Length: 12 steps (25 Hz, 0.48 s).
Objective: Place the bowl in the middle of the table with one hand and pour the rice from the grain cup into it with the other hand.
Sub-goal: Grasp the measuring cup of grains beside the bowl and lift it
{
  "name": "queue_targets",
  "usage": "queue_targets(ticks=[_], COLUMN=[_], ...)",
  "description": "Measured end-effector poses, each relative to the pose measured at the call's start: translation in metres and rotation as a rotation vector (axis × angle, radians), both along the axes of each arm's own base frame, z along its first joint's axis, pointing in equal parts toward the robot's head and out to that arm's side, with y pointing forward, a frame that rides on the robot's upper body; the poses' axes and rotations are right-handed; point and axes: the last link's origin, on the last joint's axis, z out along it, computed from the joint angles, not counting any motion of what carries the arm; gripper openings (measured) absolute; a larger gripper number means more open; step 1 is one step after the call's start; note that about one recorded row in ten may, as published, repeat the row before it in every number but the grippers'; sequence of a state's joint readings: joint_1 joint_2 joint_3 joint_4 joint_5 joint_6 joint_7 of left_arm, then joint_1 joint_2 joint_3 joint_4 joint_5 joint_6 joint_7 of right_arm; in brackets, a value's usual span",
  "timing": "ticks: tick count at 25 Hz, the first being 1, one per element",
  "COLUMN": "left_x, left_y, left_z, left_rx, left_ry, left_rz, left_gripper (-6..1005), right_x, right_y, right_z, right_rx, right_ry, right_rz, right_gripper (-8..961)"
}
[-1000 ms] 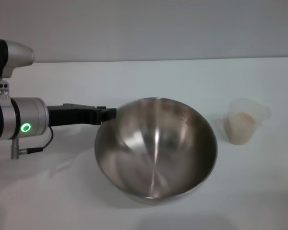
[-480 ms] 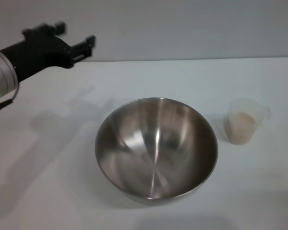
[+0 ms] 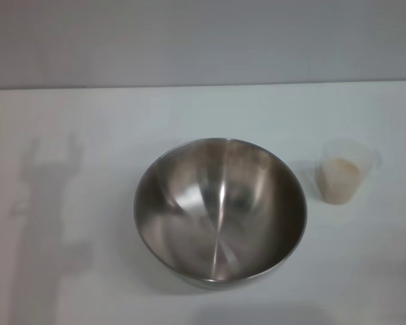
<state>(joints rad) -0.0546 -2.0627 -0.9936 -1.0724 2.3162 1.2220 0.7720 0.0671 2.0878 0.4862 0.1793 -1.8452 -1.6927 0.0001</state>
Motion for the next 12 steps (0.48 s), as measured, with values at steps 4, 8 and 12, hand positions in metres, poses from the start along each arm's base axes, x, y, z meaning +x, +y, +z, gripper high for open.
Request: queue_targets(ticks=[4, 8, 12], left_x=[-0.037, -0.068, -0.098], left_y=[-0.006, -0.008, -0.016], left_z=[-0.005, -0.01, -0.014], left_rx=[-0.075, -0.137, -0.186], left_ry=[-0.079, -0.104, -0.096], left_rz=[-0.094, -0.096, -0.007], left_gripper=[754, 761, 763], right_x=[0.006, 0.012, 0.011], right_y=[0.014, 0.034, 0.053], right_z=[-0.006, -0.015, -0.023], right_rx=[-0.06, -0.137, -0.196], right_ry=[0.001, 0.002, 0.004], right_rz=[-0.044, -0.089, -0.11], right_gripper=[832, 832, 832])
